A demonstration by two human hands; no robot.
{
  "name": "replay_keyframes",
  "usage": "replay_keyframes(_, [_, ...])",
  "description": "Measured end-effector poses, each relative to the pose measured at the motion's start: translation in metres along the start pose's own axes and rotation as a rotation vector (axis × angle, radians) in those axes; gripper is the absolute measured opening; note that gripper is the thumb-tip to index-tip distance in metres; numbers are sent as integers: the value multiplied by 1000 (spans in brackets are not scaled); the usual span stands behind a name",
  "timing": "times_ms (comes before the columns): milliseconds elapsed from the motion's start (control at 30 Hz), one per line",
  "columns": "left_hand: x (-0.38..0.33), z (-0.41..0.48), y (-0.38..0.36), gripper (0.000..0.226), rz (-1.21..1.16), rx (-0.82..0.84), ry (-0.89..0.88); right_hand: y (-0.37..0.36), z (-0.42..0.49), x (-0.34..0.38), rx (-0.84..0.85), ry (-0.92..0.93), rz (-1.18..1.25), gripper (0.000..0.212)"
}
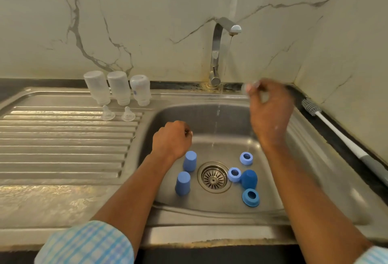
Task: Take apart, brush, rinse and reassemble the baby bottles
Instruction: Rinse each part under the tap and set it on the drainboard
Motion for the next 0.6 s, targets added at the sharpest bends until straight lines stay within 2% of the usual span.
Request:
replay_keyframes(67, [-1, -2, 0, 23, -1, 8, -6, -30, -29, -33, 408, -195, -266, 21])
replay_keyframes(100, [0, -3, 0, 23, -3, 3, -2, -30, -31, -38, 431, -230, -317, 23])
replay_keyframes(133, [2, -3, 1, 23, -6, -3, 6, -21, -18, -33, 301, -205, -295, 23])
replay_keyframes(200, [4, 0, 3, 23, -8, -10, 15, 12, 9, 0, -142, 36, -41, 18])
replay_keyframes(233, [4, 0, 3, 23, -6, -7, 16, 14, 10, 8, -152, 98, -6, 15])
replay_keyframes(267, [3, 0, 2, 23, -2, 2, 12, 7, 5, 7, -60, 98, -54, 16])
replay_keyframes(333, [0, -1, 0, 23, 3, 15, -2, -33, -29, -30, 428, -174, -284, 20])
replay_keyframes(367, [0, -2, 0, 23, 1, 13, 0, -36, -35, -39, 503, -237, -342, 23])
replay_keyframes(400, [1, -2, 1, 23, -2, 6, 6, -32, -25, -41, 426, -255, -346, 24])
replay_keyframes(467, [4, 0, 3, 23, -13, -6, 16, -2, 2, -13, 8, -81, -83, 19])
replay_keyframes(500, [5, 1, 3, 23, -17, -8, 22, 1, 4, -5, -49, -12, 0, 15])
replay_keyframes(533, [4, 1, 2, 23, -13, -3, 22, -1, 0, -1, -9, 13, 1, 13])
replay_keyframes(600, [1, -1, 0, 22, -1, 8, 9, -30, -26, -27, 329, -182, -143, 16])
Point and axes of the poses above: each hand's wrist, its own z-axis towards the middle knuckle, its own y-axis out of the back of the hand, x = y × z, the point moved 6 cm from there along z, towards the middle knuckle, and after that the axes turned 2 degrees about -x, right-handed, at the moved point
